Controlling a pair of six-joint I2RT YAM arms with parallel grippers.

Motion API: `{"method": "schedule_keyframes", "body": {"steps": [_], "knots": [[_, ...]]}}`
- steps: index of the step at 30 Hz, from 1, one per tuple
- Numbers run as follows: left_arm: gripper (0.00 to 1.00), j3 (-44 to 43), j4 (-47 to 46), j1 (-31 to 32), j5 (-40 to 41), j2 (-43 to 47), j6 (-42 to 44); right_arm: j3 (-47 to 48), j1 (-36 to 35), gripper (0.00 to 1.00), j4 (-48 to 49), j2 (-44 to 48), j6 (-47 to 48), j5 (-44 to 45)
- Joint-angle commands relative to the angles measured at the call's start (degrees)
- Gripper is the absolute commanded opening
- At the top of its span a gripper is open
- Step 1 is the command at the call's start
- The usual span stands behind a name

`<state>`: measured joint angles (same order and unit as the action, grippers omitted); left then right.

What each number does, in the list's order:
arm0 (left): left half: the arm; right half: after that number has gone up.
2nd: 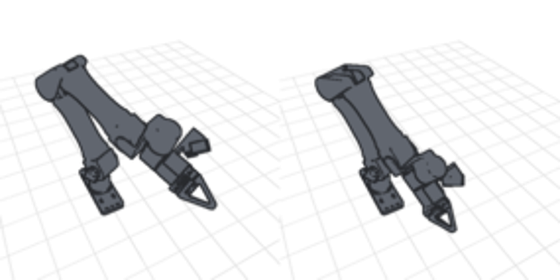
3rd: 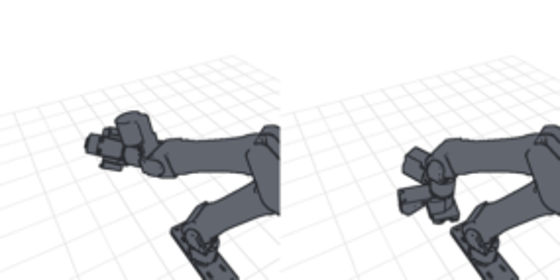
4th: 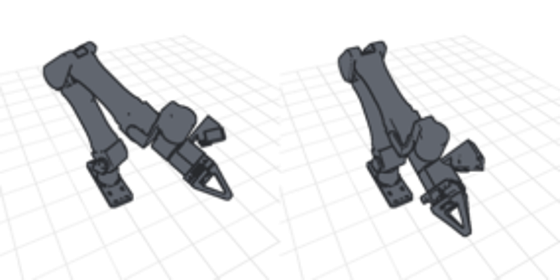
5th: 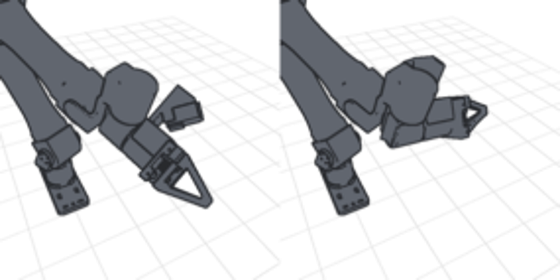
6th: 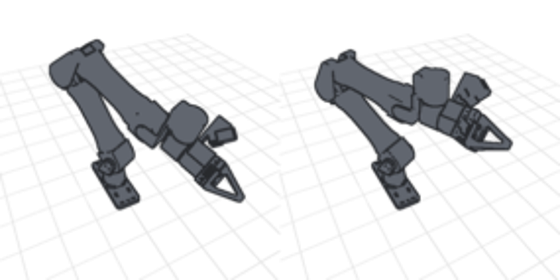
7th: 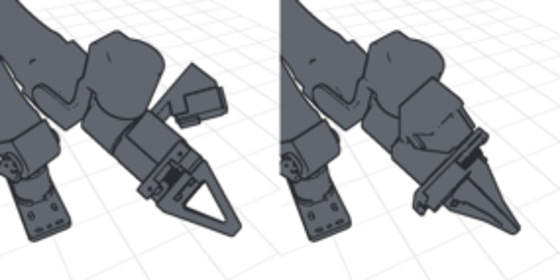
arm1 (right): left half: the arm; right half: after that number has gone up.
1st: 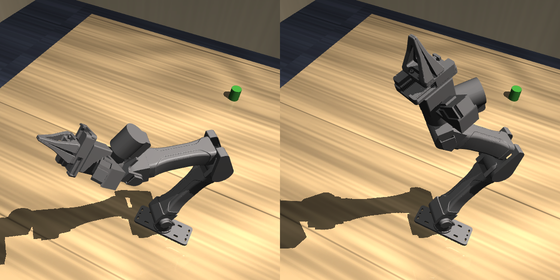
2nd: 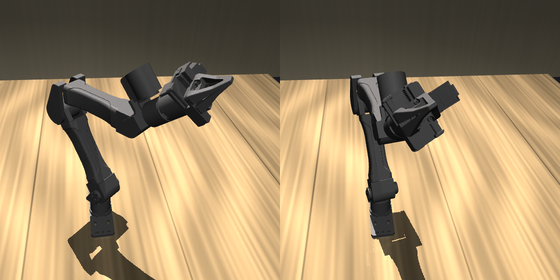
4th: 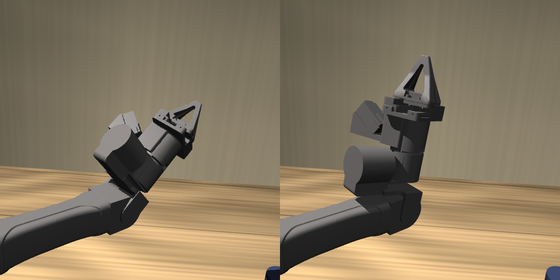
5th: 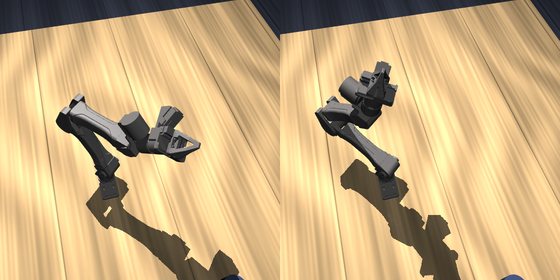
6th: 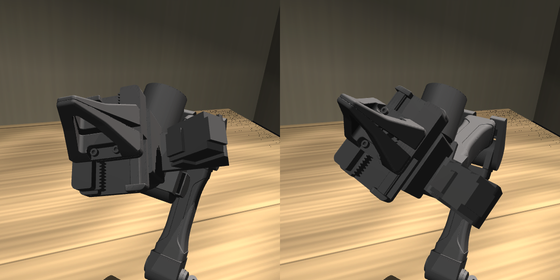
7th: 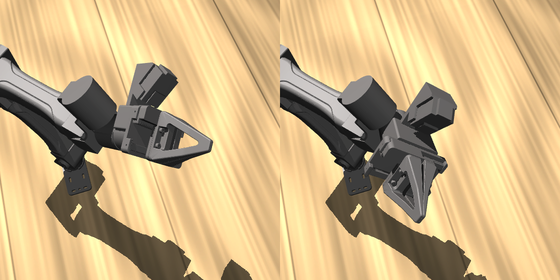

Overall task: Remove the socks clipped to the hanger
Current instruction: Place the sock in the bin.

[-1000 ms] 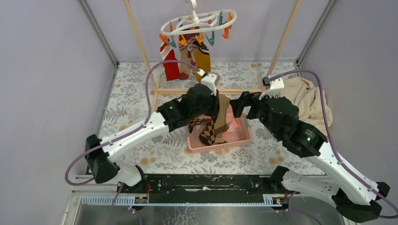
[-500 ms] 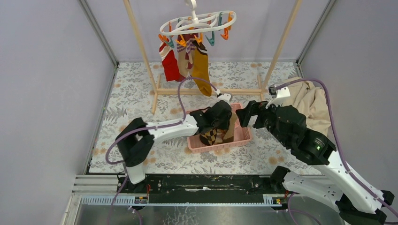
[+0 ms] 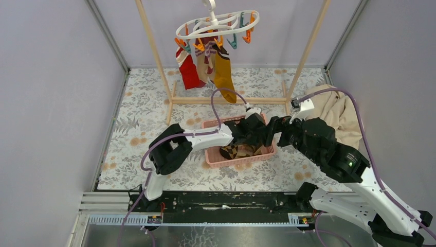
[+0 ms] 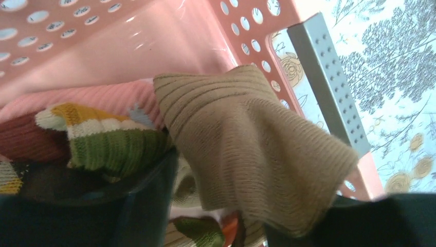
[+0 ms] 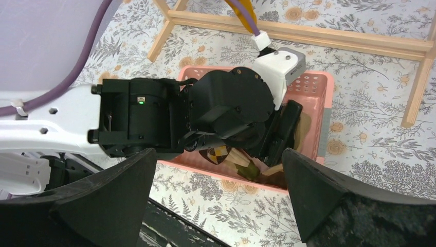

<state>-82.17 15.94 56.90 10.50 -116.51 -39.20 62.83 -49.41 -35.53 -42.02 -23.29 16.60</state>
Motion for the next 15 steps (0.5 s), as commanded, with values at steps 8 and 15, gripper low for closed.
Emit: {"method": "schedule_keyframes", "body": {"steps": [8, 15], "knots": [[0.99, -4.8, 14.85, 2.73, 5.61, 5.31, 0.41, -3.14, -0.25, 1.0, 0.04, 3.91, -2.24, -3.33], [0.99, -4.48, 15.95, 4.33, 5.45, 11.49, 1.6, -3.09, -0.25, 1.0, 1.23, 3.35, -2.44, -4.43]]}}
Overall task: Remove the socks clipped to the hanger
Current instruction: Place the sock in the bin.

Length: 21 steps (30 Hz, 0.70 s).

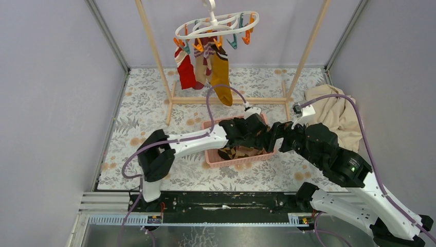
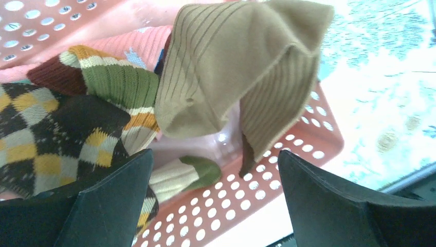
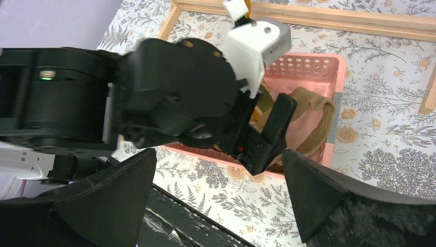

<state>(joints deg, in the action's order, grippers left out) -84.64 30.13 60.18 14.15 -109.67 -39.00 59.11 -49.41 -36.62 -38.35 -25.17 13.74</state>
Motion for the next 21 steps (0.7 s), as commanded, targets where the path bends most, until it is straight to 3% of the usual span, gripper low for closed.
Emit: {"method": "schedule_keyframes", "body": {"steps": [1, 7, 15, 21], "knots": [[0.99, -2.14, 1.77, 1.35, 1.77, 6.02, 1.77, 0.85, -0.25, 1.0, 2.41, -0.44, -0.45, -1.54], [0.99, -0.3, 1.89, 2.6, 2.9, 15.55, 1.45, 2.22, -0.24, 1.0, 2.39, -1.29, 1.01, -0.67], [0.99, 12.34, 2.37, 3.04, 5.03, 35.2, -0.73, 2.09, -0.25, 1.0, 2.61, -4.18, 3.65, -2.94], [0.99, 15.07, 6.13, 3.01, 7.2, 44.11, 0.22, -0.29, -0.25, 1.0, 2.32, -3.17, 1.14, -1.89]]}}
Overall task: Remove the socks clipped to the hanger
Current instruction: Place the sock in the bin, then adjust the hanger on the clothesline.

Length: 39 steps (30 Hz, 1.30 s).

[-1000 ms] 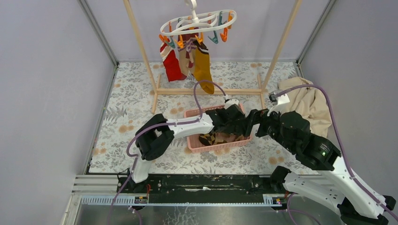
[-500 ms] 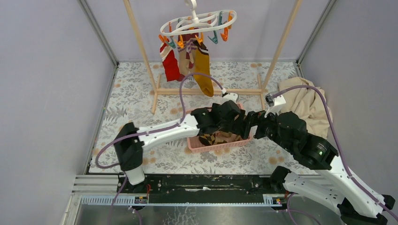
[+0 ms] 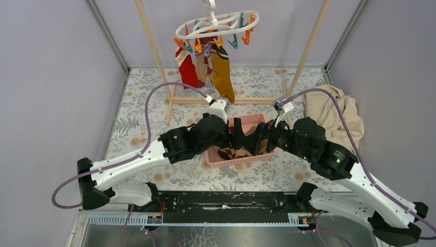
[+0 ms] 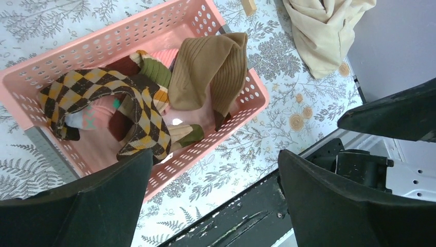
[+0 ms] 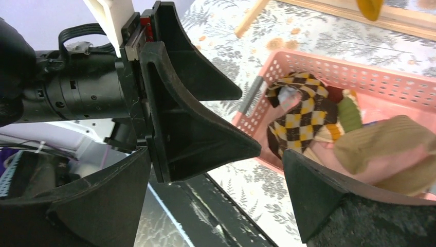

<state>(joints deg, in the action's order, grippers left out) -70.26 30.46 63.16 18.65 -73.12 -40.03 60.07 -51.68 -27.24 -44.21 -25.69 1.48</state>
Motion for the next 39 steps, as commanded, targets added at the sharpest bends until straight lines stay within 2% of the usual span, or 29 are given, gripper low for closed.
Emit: {"method": "schedule_keyframes", "body": {"steps": [1, 6, 11, 15, 19, 25, 29, 32, 36, 39], "knots": [[0.99, 0.81, 6.05, 0.04, 2.78, 8.17, 1.68, -1.99, 2.09, 1.0, -7.04, 3.18, 0.89, 9.95], [0.99, 1.21, 5.66, 0.04, 1.47, 10.11, 2.05, -4.77, 2.02, 1.0, -8.0, 4.64, -2.96, 7.84], [0.99, 8.71, -1.02, 0.08, -0.52, 16.51, 0.49, -6.05, 2.02, 1.0, -8.67, 5.6, -5.84, 7.39], [0.99, 11.41, -1.28, 0.04, 0.51, 20.64, -0.4, -6.02, 2.02, 1.0, -8.58, 4.97, -6.8, 9.07], [0.99, 12.01, 3.08, 0.04, 6.01, 24.02, -0.23, -6.44, 2.02, 0.99, -7.0, 3.41, -7.31, 10.24], [0.99, 13.79, 5.94, 0.04, 13.26, 28.23, 0.91, -8.04, 2.07, 0.88, -0.2, -1.89, -5.64, 9.84], [0.99, 15.79, 6.08, -1.17, 13.9, 26.97, 2.58, -6.22, 2.02, 0.85, 5.01, -8.35, -2.67, 9.56], [0.99, 16.91, 5.5, -6.6, 9.0, 23.35, 5.16, -3.53, 2.02, 0.83, 9.59, -13.71, 0.64, 10.33], [0.98, 21.57, 1.19, -21.95, -7.63, 20.57, 8.74, 2.9, 2.02, 0.83, 14.53, -22.2, 6.14, 11.73], [0.99, 24.7, -0.86, -30.63, -11.93, 21.52, 9.98, 9.06, 2.07, 0.83, 17.76, -28.32, 9.92, 12.28]]}}
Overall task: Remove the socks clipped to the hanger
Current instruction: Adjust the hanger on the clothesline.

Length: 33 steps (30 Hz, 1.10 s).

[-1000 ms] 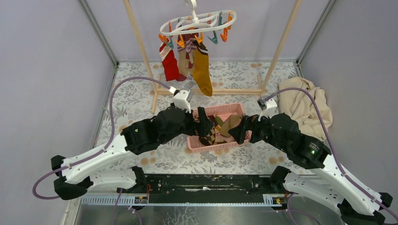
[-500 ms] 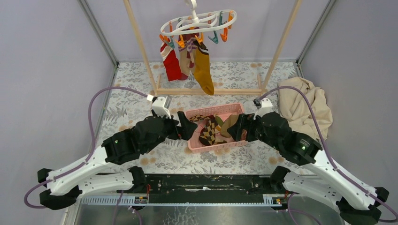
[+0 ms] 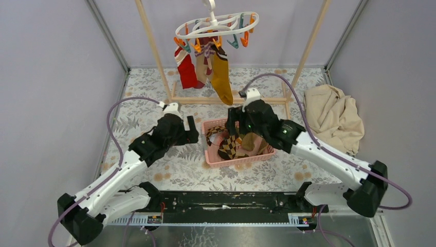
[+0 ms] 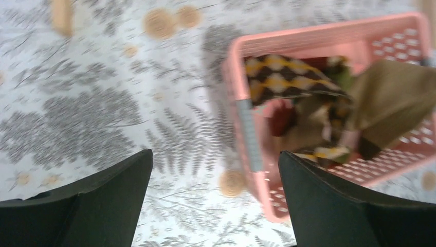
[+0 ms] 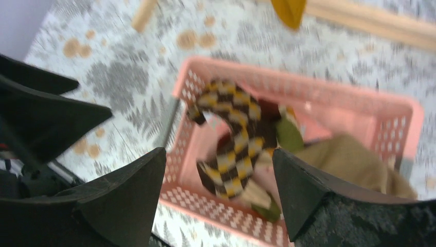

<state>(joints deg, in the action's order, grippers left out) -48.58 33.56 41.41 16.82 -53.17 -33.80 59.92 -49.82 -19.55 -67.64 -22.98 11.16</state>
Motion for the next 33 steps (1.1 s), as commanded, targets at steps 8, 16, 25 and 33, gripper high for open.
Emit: {"method": "schedule_keyframes", "body": {"steps": [8, 16, 25, 33], "knots": [[0.99, 5.6, -5.48, -17.28, -14.19, 0.27, 3.81, 26.98, 0.6, 0.78, 12.52, -20.99, 12.67, 1.31], [0.99, 4.9, -5.09, -18.3, -13.88, 1.09, 2.6, 38.55, 0.6, 0.71, 17.44, -32.67, 12.17, -1.74], [0.99, 3.47, -0.42, -18.38, -12.45, 3.73, 2.44, 38.57, 0.6, 0.9, 33.61, -42.28, 11.27, 0.3], [0.99, 2.21, 1.47, -18.38, -12.57, 5.14, 1.96, 49.59, 0.61, 0.99, 32.17, -52.97, 13.12, 3.4]]}}
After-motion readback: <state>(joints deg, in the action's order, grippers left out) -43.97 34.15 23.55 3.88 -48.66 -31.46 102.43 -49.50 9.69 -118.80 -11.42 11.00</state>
